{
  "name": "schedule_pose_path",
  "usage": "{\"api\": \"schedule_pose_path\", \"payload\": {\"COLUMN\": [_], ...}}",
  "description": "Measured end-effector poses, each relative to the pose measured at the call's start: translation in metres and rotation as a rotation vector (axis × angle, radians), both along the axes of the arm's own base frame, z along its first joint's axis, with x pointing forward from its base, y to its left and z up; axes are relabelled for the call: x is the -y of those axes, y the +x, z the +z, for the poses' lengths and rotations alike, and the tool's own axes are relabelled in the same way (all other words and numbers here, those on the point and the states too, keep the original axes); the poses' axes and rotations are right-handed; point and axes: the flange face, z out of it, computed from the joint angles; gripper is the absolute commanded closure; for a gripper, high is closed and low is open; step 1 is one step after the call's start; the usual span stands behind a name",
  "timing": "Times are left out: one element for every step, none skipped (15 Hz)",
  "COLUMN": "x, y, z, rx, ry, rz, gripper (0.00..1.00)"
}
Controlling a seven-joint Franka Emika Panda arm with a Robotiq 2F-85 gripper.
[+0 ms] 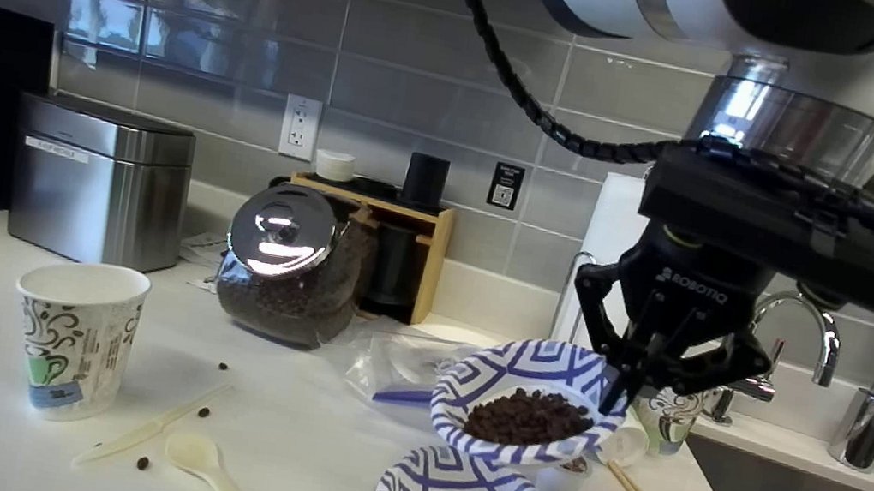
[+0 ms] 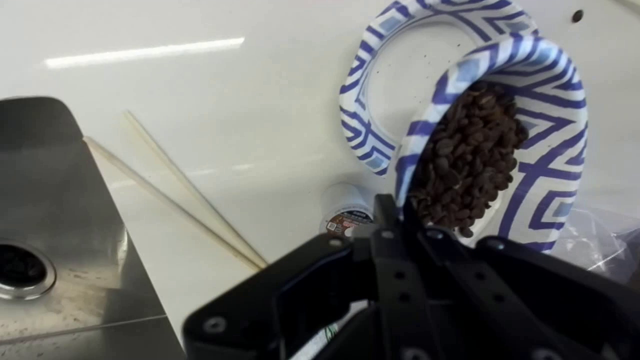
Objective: Pour the contents in the bowl on the left into the bowl on the right.
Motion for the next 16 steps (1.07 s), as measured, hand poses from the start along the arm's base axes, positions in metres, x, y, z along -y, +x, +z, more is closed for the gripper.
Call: {"api": "schedule_pose_path", "payload": {"x": [-0.001,-0.002,-0.004,-0.007,-0.009,-0.011,-0.014,-0.016,-0.017,-0.019,-0.02,-0.022,-0.024,-0.025,-0.027,-0.028], "y": [0.0,-0.001,-0.001,-0.002,-0.003,-0.004,-0.005,-0.007,-0.008,-0.009,-0.011,-0.012,-0.014,-0.016,-0.018,-0.02], "z": [0.002,0.003,0.005,0.006,0.007,0.007,0.007,0.006,0.005,0.004,0.004,0.003,0.003,0.003,0.003,0.003], "rx": [0.012,0.019,0.027,0.035,0.043,0.051,0.059,0.067,0.078,0.09,0.103,0.119,0.132,0.144,0.155,0.164], "ry": [-0.012,-0.023,-0.035,-0.048,-0.061,-0.074,-0.087,-0.099,-0.114,-0.127,-0.14,-0.154,-0.164,-0.173,-0.179,-0.185], "rz": [0.005,0.011,0.018,0.025,0.03,0.036,0.041,0.045,0.048,0.051,0.053,0.054,0.054,0.054,0.054,0.053], "gripper": [0.99,0.99,0.99,0.99,0.99,0.99,0.99,0.99,0.99,0.99,0.99,0.99,0.99,0.99,0.99,0.99]}}
